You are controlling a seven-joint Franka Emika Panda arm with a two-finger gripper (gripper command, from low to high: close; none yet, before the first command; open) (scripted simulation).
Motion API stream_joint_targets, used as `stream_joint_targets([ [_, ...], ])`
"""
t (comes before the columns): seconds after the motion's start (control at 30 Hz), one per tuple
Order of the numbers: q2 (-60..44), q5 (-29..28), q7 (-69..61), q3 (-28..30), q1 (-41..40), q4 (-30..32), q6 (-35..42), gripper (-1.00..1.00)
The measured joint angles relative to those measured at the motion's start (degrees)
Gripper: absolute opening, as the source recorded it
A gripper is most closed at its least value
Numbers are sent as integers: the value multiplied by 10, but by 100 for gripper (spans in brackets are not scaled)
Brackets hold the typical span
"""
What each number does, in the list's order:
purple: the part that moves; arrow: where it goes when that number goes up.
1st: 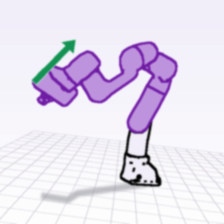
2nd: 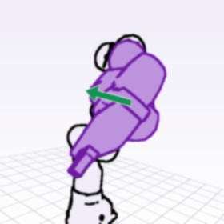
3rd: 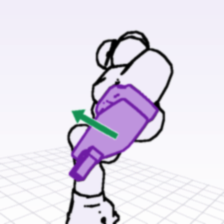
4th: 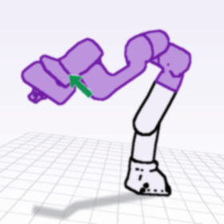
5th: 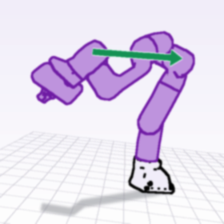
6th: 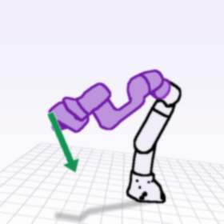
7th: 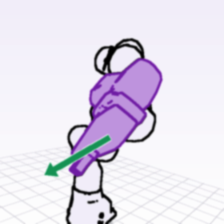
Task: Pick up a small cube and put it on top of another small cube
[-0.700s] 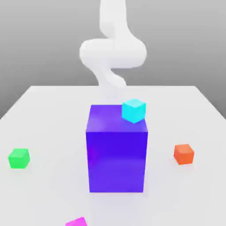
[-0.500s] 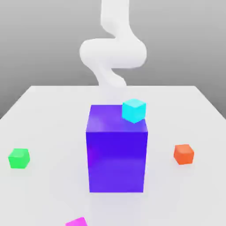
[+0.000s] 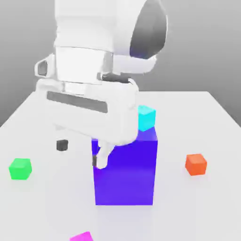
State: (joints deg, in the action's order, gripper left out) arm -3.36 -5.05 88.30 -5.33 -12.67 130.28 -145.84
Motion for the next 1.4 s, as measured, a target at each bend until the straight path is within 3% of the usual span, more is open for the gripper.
stream_joint_targets([
  [0.4,-247,23,129,30,10,-19,-106,0],
  [0.43,-265,22,131,31,11,-23,-119,-100],
  [0.67,-268,22,131,31,11,-24,-123,-100],
  [0.83,-181,30,121,32,-3,2,-61,-100],
  [1.13,-36,49,48,152,-142,147,-60,-100],
  [1.3,37,44,20,208,-271,225,-67,-100],
  [1.37,15,59,5,184,-331,233,-96,-100],
  [1.4,-2,67,-1,167,-307,233,-114,-100],
])
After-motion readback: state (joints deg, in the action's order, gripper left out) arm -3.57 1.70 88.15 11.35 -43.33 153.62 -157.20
